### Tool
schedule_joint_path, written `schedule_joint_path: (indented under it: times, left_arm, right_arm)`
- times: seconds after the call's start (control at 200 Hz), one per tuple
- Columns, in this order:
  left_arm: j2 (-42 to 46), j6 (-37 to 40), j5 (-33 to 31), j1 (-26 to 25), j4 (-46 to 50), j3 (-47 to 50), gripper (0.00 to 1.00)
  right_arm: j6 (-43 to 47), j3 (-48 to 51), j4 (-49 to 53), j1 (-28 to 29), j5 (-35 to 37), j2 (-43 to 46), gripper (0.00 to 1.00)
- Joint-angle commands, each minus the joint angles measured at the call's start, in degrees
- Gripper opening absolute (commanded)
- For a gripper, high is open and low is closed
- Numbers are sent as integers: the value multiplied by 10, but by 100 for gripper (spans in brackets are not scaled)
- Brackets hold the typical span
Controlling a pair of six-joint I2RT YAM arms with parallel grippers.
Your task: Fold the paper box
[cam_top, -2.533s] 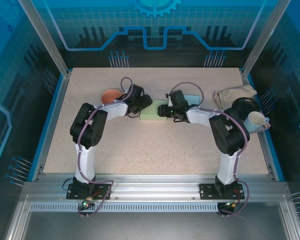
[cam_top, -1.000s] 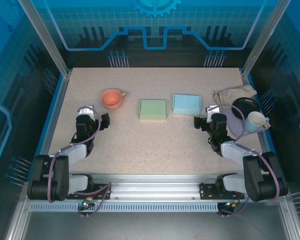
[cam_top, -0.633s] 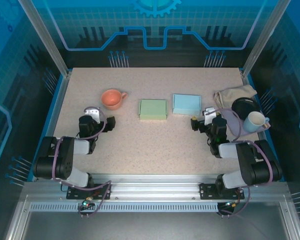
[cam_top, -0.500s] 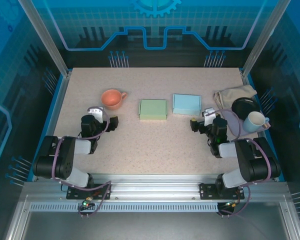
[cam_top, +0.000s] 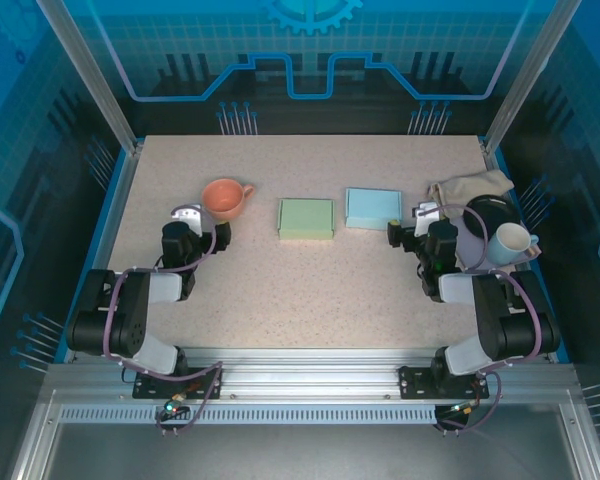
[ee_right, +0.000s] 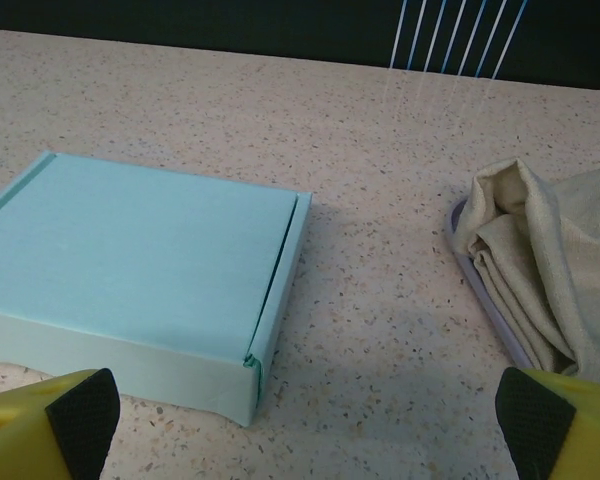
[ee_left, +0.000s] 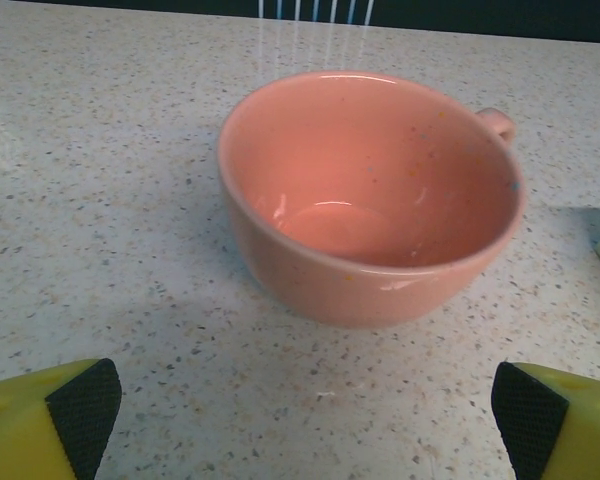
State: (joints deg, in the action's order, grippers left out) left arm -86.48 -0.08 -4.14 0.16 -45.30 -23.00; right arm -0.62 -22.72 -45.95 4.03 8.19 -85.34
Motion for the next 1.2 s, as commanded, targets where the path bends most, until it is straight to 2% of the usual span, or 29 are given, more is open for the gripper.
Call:
schedule_joint_path:
  times: [0.0,1.195]
  left_arm:
    - [-3,-8,-29,-8,-3,-4,99]
    - [-3,-2,-16,-11,6,-10,99]
  right_arm:
    - [-6,-8,9,0,11,-6,100]
    - [-6,-9,9,0,10,-6,100]
